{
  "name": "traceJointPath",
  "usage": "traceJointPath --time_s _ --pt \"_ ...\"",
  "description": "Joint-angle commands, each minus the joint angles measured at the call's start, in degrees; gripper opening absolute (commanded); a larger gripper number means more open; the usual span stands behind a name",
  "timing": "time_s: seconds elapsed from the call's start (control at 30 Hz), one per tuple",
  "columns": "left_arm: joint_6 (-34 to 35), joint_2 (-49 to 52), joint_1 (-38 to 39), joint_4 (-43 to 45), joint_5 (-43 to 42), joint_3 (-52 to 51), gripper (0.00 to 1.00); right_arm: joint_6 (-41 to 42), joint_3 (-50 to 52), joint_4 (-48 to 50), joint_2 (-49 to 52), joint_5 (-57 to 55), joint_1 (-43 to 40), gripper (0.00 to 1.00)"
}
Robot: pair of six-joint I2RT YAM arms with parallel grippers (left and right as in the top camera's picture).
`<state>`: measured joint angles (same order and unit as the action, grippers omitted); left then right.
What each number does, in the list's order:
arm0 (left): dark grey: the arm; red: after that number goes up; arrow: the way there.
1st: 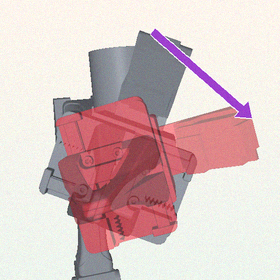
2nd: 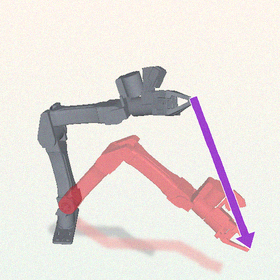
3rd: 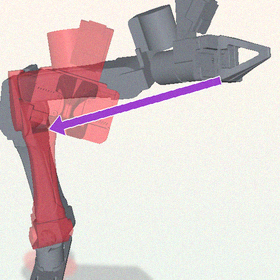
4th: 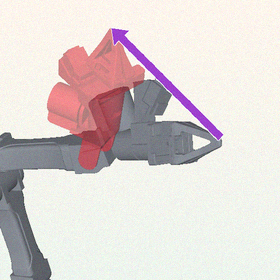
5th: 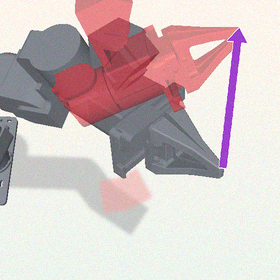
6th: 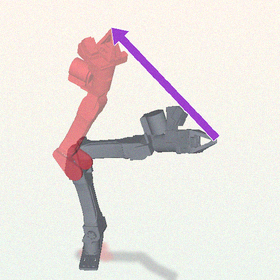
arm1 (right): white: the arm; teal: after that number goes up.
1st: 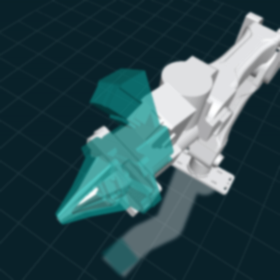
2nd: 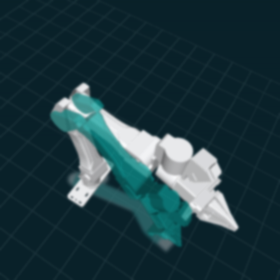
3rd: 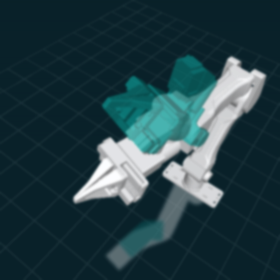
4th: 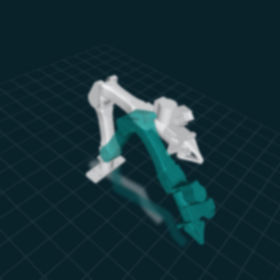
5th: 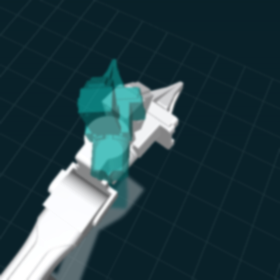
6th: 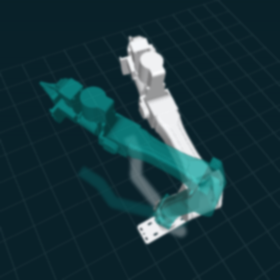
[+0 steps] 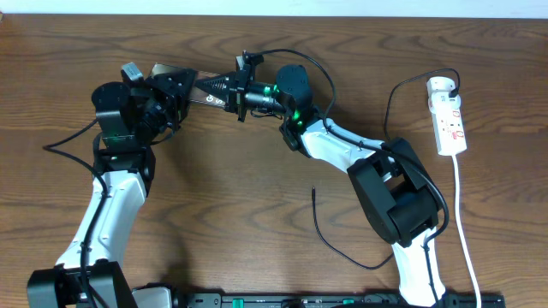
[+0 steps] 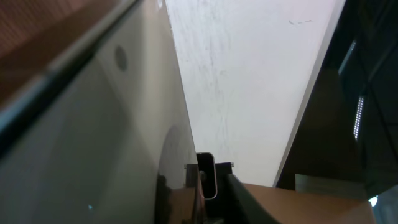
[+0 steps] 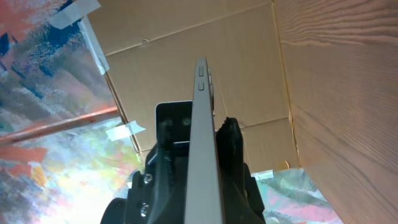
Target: Plug charger to phone and switch on socket
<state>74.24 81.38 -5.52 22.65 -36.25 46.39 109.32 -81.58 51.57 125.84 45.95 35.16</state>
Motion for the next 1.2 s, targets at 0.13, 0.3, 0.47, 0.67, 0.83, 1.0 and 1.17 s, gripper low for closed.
traceJointPath --time_s 0.13,0.3,0.47,0.67,0.83,1.0,1.17 --pt "-0.11 0.61 -0.37 0.13 1.22 -0.22 0.27 -0.98 -0.81 1.53 -1.05 4.44 0.68 0.01" --pt "-0.13 0.61 -0.44 0.13 1.31 -0.22 0.27 -1.16 -0.81 1.53 -1.05 4.90 0.68 0.01" --pt "-0.09 0.61 -1.09 0.11 1.33 -0.22 0.23 -1.18 -0.81 1.53 -1.05 5.20 0.68 0.01" --pt "1.09 0.61 -1.18 -0.20 1.40 -0.22 0.13 -1.22 -0.81 1.42 -1.05 5.22 0.68 0.01" --pt "3.85 0.61 -1.22 -2.12 2.95 -0.22 0.11 -1.62 -0.81 1.36 -1.05 5.44 0.68 0.02" --pt "4.87 0.61 -1.22 -2.67 3.15 -0.22 0.11 -1.84 -0.81 1.33 -1.05 5.49 0.68 0.02" --pt "5.40 0.61 -1.22 -2.67 3.30 -0.22 0.11 -2.27 -0.81 0.39 -1.05 5.64 0.68 0.02"
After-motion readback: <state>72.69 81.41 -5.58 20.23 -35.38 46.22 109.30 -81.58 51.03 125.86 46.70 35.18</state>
